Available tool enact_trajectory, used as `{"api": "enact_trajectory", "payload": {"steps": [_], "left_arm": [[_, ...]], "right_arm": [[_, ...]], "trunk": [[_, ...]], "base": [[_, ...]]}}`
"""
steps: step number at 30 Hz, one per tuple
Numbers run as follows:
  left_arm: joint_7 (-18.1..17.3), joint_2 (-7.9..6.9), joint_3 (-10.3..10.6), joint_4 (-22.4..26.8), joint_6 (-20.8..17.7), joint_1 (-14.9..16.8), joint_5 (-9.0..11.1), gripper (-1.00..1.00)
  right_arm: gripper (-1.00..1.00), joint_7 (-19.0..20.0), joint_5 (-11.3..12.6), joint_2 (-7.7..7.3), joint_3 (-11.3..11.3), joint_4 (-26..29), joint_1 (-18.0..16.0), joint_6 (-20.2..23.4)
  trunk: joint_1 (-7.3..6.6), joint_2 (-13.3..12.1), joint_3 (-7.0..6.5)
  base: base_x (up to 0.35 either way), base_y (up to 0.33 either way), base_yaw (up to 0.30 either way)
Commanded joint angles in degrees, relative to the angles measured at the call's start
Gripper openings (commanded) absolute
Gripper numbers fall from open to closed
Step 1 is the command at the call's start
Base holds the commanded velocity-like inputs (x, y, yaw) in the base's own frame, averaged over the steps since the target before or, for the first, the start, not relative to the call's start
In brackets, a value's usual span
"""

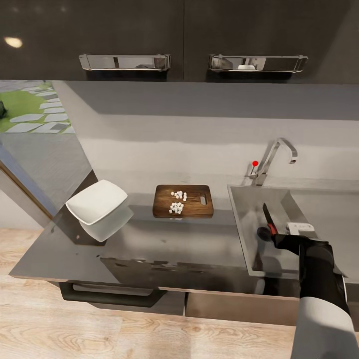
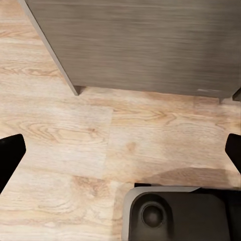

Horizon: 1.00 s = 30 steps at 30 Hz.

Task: In the kitchen, take the Vidalia onion out of the sink, dice it on the chopping board with the paring knife, put the diced onion into the bowl on the countertop, then place both the paring knife and the chopping board into the sink.

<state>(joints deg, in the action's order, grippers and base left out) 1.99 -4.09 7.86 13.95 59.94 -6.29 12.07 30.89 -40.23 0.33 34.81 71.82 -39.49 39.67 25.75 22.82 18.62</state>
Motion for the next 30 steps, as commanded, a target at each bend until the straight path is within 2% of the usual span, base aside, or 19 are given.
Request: {"api": "enact_trajectory", "payload": {"steps": [1,16,25,30], "left_arm": [[0.2,-0.05,0.5,0.1,0.1,0.0,0.4,1.00],[0.2,-0.04,0.5,0.1,0.1,0.0,0.4,1.00],[0.2,-0.04,0.5,0.1,0.1,0.0,0.4,1.00],[0.2,-0.04,0.5,0.1,0.1,0.0,0.4,1.00]], "right_arm": [[-1.00,0.4,-0.6,-0.07,0.3,0.1,-0.1,0.1],[-1.00,0.2,-0.6,-0.41,0.7,0.1,-0.1,-1.1],[-1.00,-0.4,-0.8,-0.42,0.6,0.0,-0.1,-1.2],[-1.00,-1.4,-0.7,-0.42,0.5,-0.7,-0.1,-1.2]], "trunk": [[0.03,0.1,0.09],[0.03,0.1,0.09],[0.03,0.1,0.09],[0.03,0.1,0.09]], "base": [[0.000,0.000,0.000],[0.005,0.000,0.000],[0.192,0.000,0.000],[0.056,0.000,0.000]]}}
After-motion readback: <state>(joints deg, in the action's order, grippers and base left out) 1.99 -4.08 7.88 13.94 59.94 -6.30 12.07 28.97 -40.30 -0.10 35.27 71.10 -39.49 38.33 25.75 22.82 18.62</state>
